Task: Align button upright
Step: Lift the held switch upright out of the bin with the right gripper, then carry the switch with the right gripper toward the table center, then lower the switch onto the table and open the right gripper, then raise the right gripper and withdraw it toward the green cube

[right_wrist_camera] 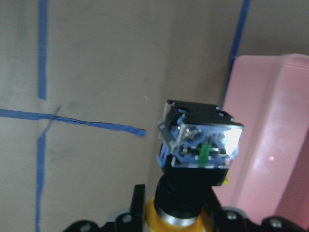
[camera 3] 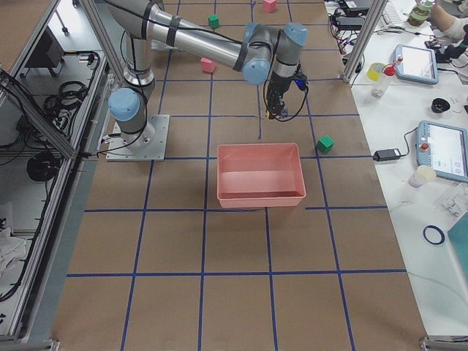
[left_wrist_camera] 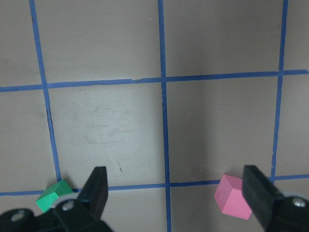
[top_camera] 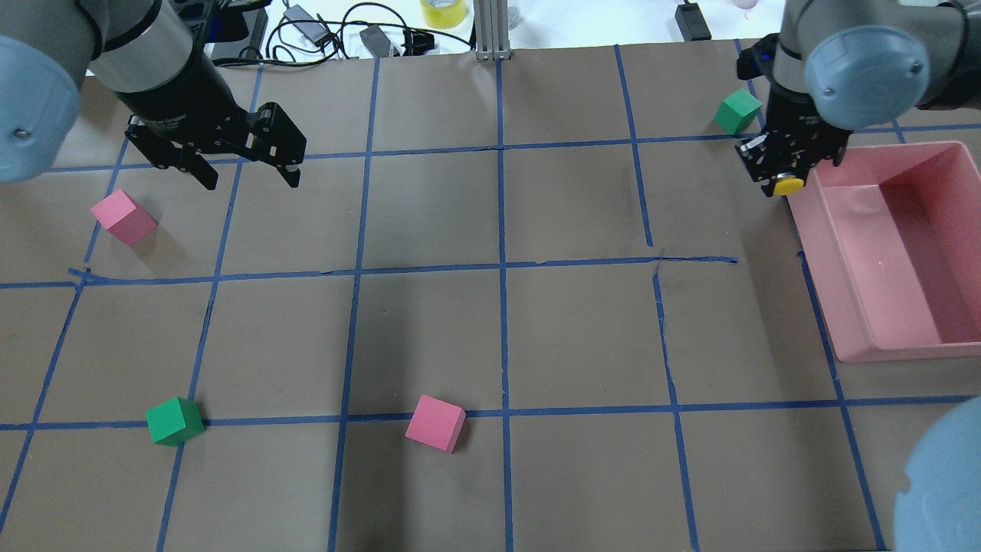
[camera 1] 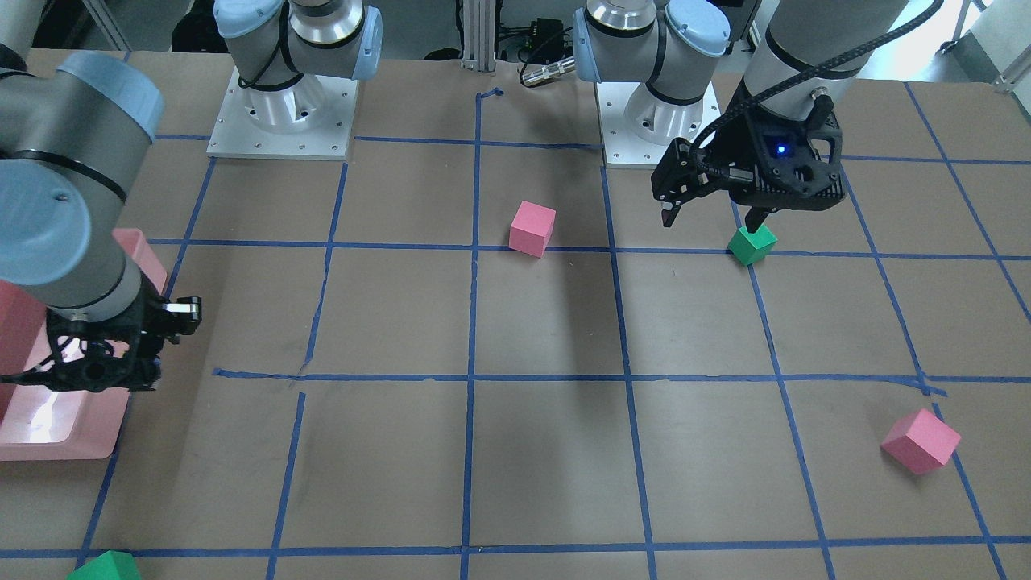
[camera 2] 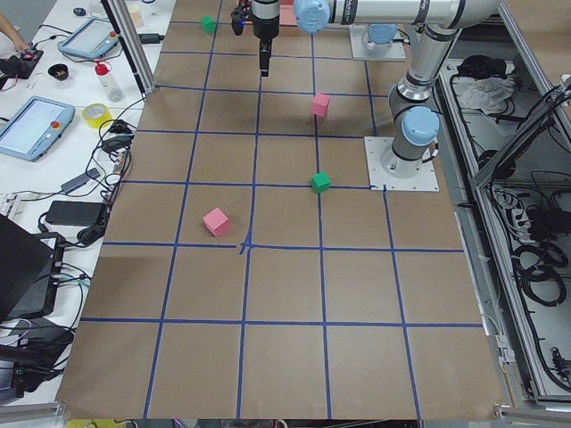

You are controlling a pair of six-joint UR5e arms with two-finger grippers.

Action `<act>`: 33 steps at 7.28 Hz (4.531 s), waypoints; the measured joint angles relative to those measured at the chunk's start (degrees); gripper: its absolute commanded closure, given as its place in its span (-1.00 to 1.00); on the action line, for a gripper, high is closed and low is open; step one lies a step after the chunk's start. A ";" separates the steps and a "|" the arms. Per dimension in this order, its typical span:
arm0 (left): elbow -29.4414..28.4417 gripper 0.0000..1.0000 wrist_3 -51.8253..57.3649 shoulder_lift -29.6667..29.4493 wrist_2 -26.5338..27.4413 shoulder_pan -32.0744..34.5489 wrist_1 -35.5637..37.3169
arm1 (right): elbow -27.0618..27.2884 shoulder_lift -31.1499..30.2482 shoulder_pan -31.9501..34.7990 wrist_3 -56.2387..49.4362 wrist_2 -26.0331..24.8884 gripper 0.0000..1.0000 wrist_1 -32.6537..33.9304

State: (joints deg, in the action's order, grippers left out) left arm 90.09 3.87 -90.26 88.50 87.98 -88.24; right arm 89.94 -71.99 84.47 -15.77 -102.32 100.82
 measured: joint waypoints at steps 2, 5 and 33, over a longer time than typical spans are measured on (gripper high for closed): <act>0.00 -1.00 0.00 0.00 -0.02 0.00 0.00 | -1.73 2.26 5.87 3.20 3.96 1.00 0.28; 0.00 -1.00 0.00 0.00 -0.01 0.00 0.03 | -6.75 8.64 15.20 13.49 6.26 1.00 0.67; -0.01 -1.00 0.00 0.00 -0.62 -0.79 0.07 | -14.09 14.10 22.58 24.49 17.73 -1.00 7.16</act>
State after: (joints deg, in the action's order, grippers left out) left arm 90.08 3.86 -90.26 87.88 87.19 -88.17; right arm 75.85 -57.89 107.05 8.72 -84.60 107.99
